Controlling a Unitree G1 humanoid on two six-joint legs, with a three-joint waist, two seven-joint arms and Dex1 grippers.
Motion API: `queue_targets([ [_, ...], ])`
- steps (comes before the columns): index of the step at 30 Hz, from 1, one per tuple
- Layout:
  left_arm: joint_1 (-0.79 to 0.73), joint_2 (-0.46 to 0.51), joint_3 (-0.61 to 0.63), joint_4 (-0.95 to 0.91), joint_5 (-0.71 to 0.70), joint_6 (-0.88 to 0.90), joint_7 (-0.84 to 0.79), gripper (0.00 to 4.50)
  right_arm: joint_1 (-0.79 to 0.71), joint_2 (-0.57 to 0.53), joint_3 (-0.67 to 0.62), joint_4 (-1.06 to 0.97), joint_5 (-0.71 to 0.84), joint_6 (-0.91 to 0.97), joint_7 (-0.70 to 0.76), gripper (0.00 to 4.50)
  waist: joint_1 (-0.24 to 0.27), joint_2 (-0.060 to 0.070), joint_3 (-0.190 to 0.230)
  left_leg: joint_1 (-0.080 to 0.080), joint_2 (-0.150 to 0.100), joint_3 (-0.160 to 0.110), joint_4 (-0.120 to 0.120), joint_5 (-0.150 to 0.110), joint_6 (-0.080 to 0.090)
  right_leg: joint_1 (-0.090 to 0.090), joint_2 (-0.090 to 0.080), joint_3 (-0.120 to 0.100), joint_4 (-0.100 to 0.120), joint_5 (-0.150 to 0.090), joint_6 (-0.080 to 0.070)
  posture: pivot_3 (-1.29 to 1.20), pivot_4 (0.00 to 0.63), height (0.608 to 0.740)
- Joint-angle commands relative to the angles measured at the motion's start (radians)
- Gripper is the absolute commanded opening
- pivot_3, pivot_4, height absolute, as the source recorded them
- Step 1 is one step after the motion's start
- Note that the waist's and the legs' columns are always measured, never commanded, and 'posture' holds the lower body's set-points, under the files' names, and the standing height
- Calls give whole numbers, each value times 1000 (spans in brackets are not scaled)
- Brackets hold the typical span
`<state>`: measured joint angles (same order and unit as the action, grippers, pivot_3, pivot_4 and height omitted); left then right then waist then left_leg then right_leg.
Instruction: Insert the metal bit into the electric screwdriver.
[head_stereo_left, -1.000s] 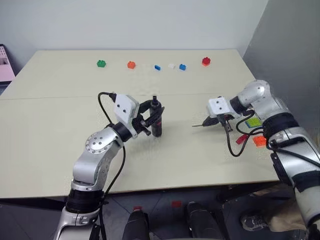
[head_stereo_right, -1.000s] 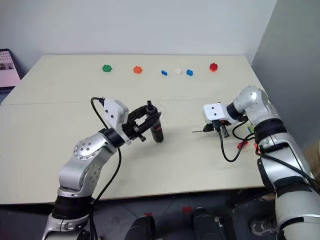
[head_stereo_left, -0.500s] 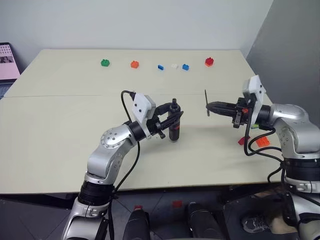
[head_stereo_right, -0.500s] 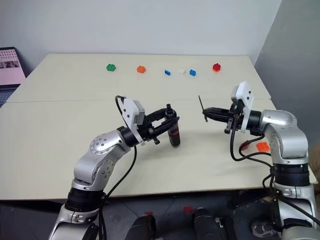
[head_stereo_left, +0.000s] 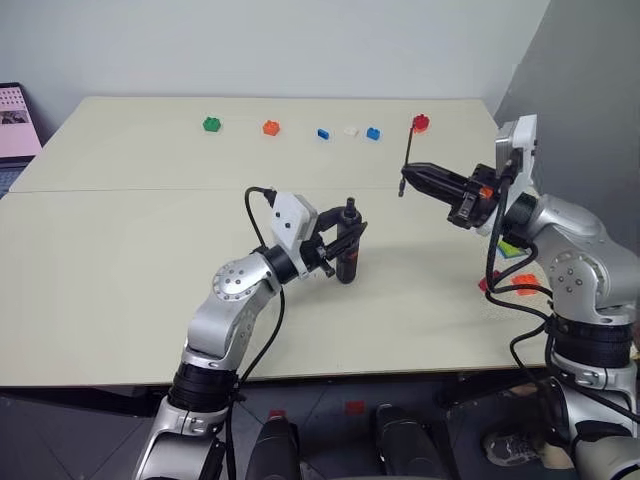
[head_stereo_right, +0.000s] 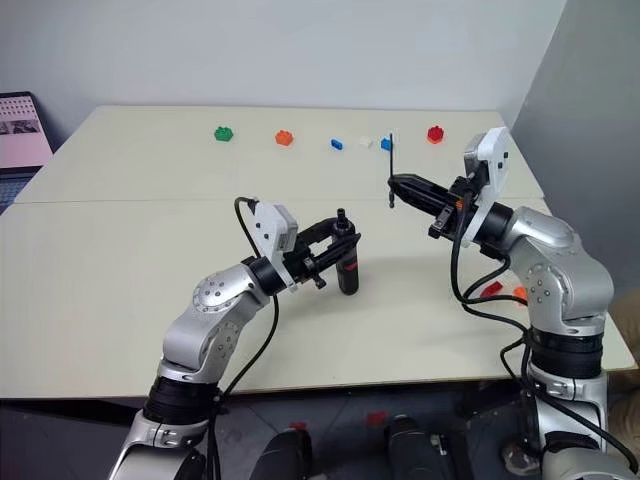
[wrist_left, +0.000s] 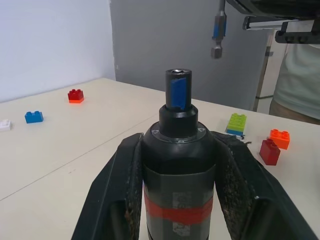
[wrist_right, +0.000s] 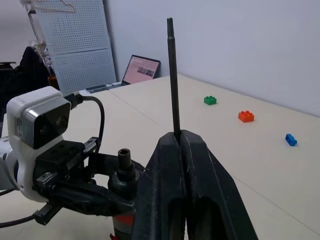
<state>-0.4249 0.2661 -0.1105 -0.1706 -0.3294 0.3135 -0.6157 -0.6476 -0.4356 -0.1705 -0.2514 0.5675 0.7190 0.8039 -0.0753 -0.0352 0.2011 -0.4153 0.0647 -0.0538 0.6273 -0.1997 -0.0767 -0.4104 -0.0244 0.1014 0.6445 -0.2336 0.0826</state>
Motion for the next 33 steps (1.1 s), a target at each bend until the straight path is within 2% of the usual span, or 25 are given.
queue_targets([
  [1, -4, -12, 0, -15, 24, -18, 31, 1640, -17, 10, 2, -56, 31, -13, -45, 0, 0, 0, 0, 0, 0, 0, 0, 0, 0, 0, 0, 0, 0, 0, 0, 0, 150, 740],
  [16, -10, -8, 1, -28, 20, -6, 21, 1640, -14, 9, 8, -49, 106, -21, -66, 0, -1, 0, 0, 0, 0, 0, 0, 0, 0, 0, 0, 0, 0, 0, 0, 0, 150, 740],
  [21, -46, 25, 9, -21, -15, -5, -59, 1640, -29, -20, -10, -35, 171, -9, -15, 0, -1, 0, 0, 0, 0, 0, 0, 0, 0, 0, 0, 0, -1, 0, 0, 0, 150, 740],
  [28, -113, 98, 6, -8, -114, 69, -233, 1639, -84, -107, -20, 32, 285, 31, 130, 0, 0, 0, 0, -3, 0, 0, -1, 0, 0, -3, 0, 0, -1, 0, 0, 0, 150, 740],
  [33, -143, 116, 3, -10, -153, 109, -303, 1639, -113, -116, -3, 54, 319, 51, 166, 0, 0, 0, 0, -4, 0, 0, -3, 0, 0, -5, 0, 0, -1, -1, -1, 0, 150, 740],
])
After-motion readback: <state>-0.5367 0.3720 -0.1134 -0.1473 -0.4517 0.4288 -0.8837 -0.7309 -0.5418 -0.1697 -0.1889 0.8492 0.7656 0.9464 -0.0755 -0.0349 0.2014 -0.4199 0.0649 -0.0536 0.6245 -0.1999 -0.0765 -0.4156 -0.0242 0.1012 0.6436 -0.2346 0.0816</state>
